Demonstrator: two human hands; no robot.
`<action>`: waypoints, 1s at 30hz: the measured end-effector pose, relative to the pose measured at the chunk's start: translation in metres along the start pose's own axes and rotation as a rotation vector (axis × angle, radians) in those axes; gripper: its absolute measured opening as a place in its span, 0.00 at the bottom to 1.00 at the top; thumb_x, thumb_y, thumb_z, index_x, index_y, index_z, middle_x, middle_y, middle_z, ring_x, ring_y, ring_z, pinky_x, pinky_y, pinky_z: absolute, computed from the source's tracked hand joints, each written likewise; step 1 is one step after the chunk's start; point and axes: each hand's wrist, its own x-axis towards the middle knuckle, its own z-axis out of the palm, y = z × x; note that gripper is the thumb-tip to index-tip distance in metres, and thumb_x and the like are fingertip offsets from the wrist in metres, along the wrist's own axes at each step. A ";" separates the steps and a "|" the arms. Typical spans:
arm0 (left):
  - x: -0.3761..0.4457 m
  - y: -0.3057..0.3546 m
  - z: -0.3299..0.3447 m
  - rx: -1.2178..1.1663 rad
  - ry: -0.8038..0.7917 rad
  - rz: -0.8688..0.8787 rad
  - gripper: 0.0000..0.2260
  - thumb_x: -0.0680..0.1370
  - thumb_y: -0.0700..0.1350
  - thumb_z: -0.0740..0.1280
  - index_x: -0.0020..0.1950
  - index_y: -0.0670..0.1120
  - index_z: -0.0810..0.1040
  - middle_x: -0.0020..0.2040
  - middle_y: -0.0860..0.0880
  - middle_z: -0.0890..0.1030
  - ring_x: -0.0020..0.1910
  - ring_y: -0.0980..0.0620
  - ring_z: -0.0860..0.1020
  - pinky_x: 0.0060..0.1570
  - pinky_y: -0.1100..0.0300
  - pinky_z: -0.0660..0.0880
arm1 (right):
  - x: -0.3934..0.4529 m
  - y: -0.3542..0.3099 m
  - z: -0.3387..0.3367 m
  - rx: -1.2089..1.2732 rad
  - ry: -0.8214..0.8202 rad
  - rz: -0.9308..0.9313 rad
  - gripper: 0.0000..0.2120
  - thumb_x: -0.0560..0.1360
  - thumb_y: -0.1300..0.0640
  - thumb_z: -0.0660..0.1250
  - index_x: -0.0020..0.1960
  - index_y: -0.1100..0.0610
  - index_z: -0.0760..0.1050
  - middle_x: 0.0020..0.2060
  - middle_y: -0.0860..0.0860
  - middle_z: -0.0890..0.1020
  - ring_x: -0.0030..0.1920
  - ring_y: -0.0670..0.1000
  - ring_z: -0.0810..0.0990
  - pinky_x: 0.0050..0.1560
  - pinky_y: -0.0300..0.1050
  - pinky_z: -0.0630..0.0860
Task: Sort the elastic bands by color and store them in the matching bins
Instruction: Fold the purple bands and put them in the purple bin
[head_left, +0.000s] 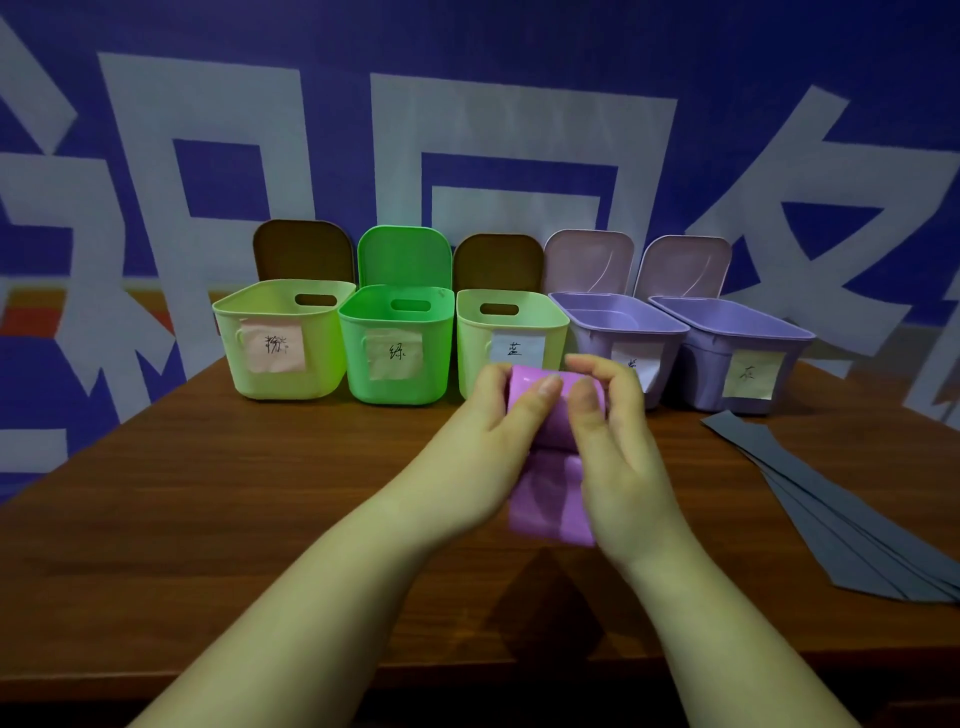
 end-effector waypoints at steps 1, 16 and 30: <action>0.001 0.000 0.001 -0.012 -0.017 0.016 0.09 0.80 0.51 0.58 0.56 0.49 0.70 0.45 0.56 0.76 0.36 0.69 0.73 0.38 0.69 0.69 | 0.002 0.000 -0.001 -0.007 0.001 0.025 0.25 0.69 0.28 0.54 0.54 0.44 0.70 0.53 0.44 0.78 0.56 0.44 0.76 0.56 0.42 0.72; -0.002 0.006 0.006 0.038 0.038 0.041 0.13 0.80 0.55 0.57 0.61 0.51 0.67 0.54 0.50 0.75 0.51 0.56 0.75 0.55 0.59 0.73 | -0.002 -0.002 -0.001 -0.007 0.024 0.023 0.31 0.66 0.24 0.52 0.58 0.44 0.70 0.53 0.44 0.78 0.55 0.46 0.78 0.55 0.46 0.75; -0.003 0.001 0.009 0.087 0.088 0.230 0.10 0.80 0.57 0.56 0.59 0.58 0.64 0.53 0.60 0.72 0.49 0.66 0.73 0.55 0.66 0.71 | 0.000 -0.015 -0.004 0.029 0.037 0.057 0.30 0.64 0.22 0.52 0.55 0.40 0.69 0.53 0.47 0.77 0.49 0.49 0.80 0.45 0.47 0.78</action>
